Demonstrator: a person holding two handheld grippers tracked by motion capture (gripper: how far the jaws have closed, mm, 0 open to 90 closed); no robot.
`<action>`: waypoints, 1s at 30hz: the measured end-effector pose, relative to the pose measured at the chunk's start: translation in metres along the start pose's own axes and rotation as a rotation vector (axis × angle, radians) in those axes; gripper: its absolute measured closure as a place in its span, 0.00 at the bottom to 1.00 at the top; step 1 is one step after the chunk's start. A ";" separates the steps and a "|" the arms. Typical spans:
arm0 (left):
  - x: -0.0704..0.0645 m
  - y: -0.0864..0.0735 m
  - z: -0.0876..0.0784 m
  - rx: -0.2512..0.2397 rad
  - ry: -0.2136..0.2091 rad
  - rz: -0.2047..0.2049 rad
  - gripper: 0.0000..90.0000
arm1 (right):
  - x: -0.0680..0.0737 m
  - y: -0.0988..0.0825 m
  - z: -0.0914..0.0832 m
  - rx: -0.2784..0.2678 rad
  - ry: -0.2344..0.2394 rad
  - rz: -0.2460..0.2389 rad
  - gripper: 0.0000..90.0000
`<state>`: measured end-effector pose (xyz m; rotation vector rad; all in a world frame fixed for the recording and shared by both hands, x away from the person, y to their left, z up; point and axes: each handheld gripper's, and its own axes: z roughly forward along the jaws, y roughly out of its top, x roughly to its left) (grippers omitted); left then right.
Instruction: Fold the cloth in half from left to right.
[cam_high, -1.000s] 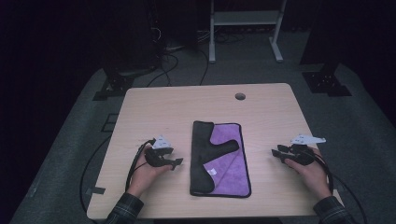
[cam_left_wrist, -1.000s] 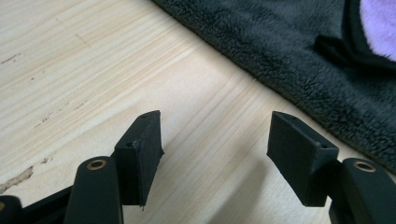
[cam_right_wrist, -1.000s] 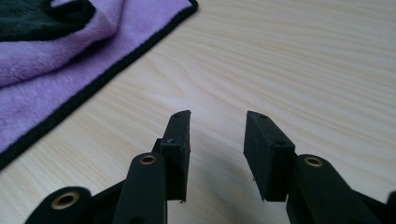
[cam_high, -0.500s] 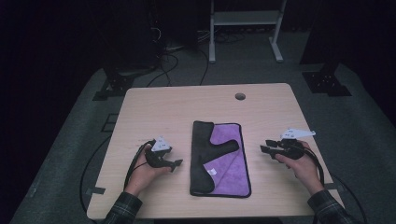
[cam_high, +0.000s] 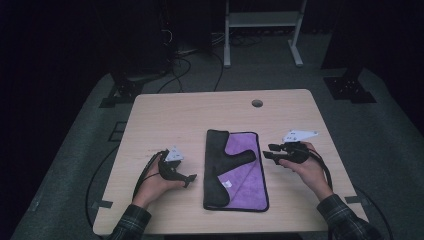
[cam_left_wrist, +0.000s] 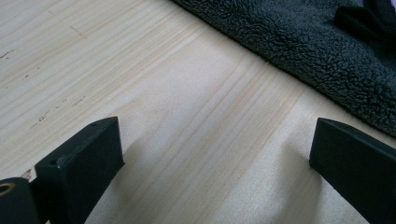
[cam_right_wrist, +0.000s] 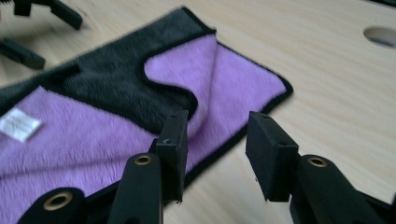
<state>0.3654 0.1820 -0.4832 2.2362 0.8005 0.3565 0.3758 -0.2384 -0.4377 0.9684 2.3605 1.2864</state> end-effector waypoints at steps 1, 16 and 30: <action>0.000 0.000 0.001 0.005 0.001 -0.002 0.00 | 0.001 0.002 0.002 0.007 0.006 -0.005 0.64; 0.000 0.001 0.001 0.008 0.010 -0.010 0.00 | 0.018 0.032 0.040 0.013 0.071 -0.054 0.64; 0.000 0.001 0.002 0.005 0.011 -0.014 0.00 | 0.040 0.050 0.085 0.043 0.131 -0.093 0.63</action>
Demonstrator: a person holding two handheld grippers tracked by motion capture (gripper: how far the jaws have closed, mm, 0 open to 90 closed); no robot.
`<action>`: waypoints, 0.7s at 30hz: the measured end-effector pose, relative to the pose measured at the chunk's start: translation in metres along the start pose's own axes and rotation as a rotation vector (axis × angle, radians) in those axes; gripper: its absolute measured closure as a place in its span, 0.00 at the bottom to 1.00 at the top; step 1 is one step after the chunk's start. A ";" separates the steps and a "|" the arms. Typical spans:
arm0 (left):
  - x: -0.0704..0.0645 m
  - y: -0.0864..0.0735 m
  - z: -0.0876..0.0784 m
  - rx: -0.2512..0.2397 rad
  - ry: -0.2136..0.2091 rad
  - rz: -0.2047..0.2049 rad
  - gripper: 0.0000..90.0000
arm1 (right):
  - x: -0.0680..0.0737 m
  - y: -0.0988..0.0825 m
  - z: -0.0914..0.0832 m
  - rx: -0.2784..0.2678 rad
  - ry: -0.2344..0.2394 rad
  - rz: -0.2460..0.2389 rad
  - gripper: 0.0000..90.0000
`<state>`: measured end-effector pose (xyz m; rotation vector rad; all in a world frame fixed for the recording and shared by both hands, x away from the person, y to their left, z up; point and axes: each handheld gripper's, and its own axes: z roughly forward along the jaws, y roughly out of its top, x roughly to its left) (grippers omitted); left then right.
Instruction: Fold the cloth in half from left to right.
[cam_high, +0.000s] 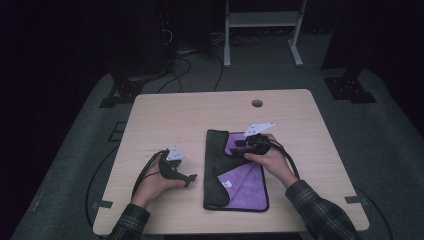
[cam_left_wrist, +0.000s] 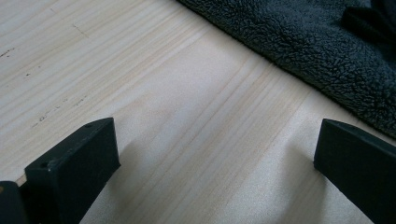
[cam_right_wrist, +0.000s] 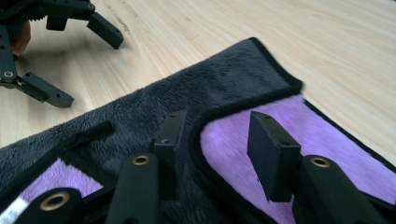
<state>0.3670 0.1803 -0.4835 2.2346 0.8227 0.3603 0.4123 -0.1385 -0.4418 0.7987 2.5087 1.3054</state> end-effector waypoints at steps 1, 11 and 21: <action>0.000 0.000 0.000 0.000 0.001 -0.001 0.00 | 0.001 0.001 0.004 0.003 0.004 -0.005 0.63; 0.000 0.000 0.000 0.002 0.002 0.002 0.00 | 0.009 -0.002 0.033 0.072 -0.006 -0.055 0.63; 0.000 0.000 0.000 0.002 0.007 -0.002 0.00 | 0.014 -0.008 0.043 0.099 -0.052 -0.102 0.91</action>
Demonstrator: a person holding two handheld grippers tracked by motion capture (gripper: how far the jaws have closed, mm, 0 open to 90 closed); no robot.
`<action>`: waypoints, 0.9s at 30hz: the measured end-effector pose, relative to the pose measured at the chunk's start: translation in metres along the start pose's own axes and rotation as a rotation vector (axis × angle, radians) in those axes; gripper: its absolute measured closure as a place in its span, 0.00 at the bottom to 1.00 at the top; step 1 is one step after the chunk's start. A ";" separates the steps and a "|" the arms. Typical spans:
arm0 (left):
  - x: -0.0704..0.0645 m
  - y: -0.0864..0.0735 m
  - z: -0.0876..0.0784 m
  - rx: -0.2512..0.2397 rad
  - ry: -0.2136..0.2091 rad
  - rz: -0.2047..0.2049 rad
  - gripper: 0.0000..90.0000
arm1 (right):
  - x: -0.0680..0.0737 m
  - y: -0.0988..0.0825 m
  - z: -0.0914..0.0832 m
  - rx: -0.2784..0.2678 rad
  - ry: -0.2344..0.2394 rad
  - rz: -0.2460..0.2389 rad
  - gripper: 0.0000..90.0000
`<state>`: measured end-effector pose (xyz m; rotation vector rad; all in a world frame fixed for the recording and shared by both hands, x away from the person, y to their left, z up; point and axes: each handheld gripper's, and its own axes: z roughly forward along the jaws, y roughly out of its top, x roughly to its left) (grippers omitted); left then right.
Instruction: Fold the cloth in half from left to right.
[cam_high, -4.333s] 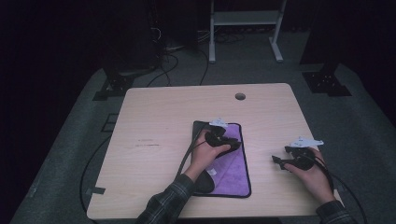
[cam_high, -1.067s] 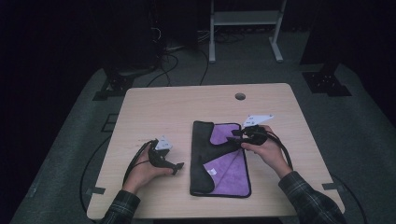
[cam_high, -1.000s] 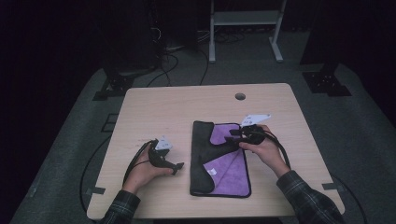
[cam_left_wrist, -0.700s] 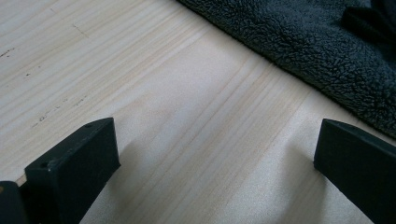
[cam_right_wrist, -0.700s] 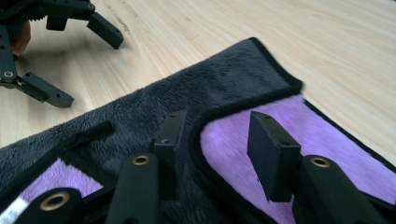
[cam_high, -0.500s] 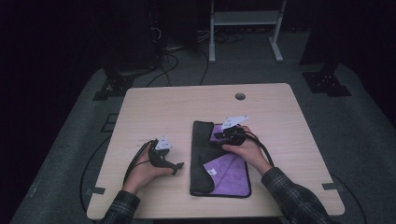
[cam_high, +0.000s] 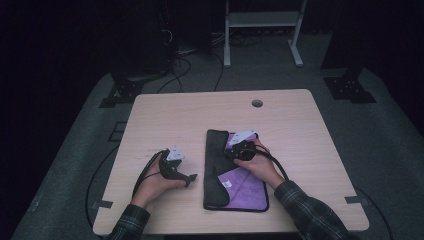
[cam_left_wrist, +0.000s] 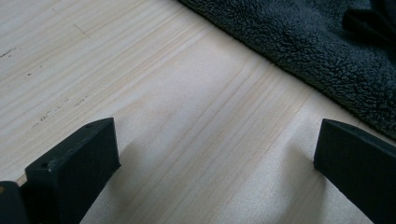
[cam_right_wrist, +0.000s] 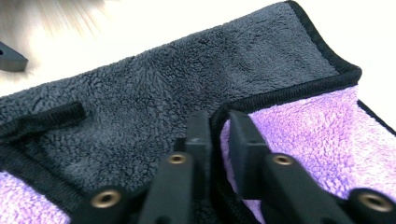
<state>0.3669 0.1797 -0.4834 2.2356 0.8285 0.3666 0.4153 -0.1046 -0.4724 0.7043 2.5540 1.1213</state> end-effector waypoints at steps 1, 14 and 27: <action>0.000 0.000 0.000 0.000 0.000 0.000 0.00 | 0.000 0.000 -0.001 -0.003 0.000 0.005 0.93; 0.000 0.000 0.000 0.000 0.000 0.000 0.00 | -0.024 0.008 -0.041 -0.138 -0.023 0.105 0.95; -0.001 0.000 0.000 -0.004 0.005 -0.005 0.00 | -0.064 -0.008 -0.057 -0.177 -0.138 0.209 0.95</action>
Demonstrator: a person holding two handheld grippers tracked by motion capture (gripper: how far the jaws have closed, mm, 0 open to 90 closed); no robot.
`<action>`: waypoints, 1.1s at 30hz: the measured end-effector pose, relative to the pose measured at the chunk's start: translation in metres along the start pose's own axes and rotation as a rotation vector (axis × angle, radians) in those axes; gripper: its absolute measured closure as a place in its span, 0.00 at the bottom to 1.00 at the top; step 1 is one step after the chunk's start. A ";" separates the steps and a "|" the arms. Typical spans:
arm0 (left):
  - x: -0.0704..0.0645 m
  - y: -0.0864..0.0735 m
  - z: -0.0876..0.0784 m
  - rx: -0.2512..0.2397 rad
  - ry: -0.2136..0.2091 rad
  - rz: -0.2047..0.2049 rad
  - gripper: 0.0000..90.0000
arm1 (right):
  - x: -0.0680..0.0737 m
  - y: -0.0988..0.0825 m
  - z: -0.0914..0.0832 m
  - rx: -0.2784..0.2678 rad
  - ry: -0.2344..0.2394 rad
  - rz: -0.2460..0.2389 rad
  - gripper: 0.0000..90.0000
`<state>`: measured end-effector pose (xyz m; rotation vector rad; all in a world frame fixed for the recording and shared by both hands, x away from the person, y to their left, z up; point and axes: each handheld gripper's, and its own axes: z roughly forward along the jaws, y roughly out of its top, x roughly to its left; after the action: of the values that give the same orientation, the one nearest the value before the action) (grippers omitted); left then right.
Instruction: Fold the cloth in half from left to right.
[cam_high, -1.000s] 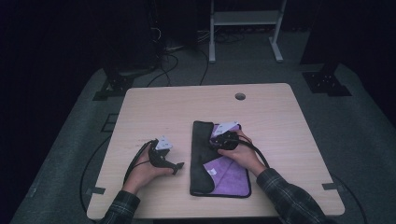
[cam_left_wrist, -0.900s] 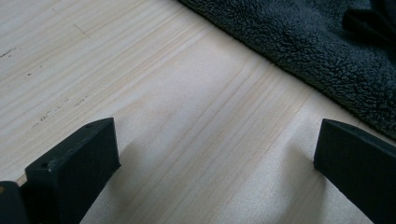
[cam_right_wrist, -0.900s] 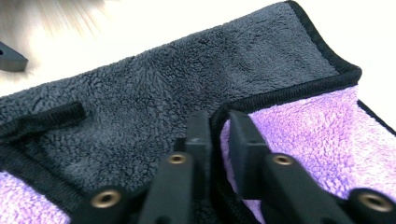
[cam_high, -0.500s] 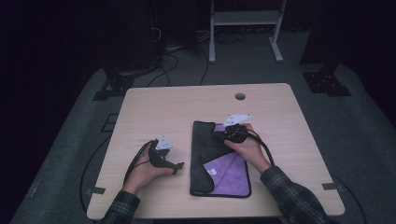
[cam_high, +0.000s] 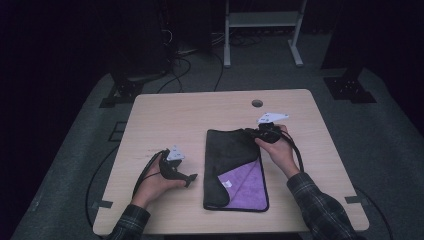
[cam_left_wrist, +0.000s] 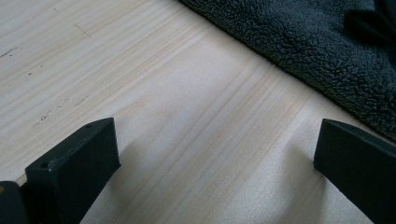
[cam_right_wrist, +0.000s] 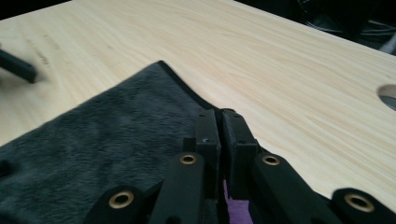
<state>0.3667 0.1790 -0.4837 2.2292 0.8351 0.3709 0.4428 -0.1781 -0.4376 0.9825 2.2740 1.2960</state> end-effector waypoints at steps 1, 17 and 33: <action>0.000 0.000 0.000 0.000 0.000 0.000 0.00 | -0.002 -0.001 0.001 0.004 -0.007 0.005 0.95; 0.000 0.000 0.000 0.000 0.000 0.000 0.00 | -0.037 -0.030 0.021 0.097 -0.135 0.040 0.87; 0.000 0.000 0.000 0.001 0.000 0.001 0.00 | -0.023 -0.019 -0.015 0.024 -0.062 0.082 0.67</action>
<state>0.3667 0.1791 -0.4836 2.2305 0.8344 0.3710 0.4423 -0.2109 -0.4470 1.1189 2.2291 1.2557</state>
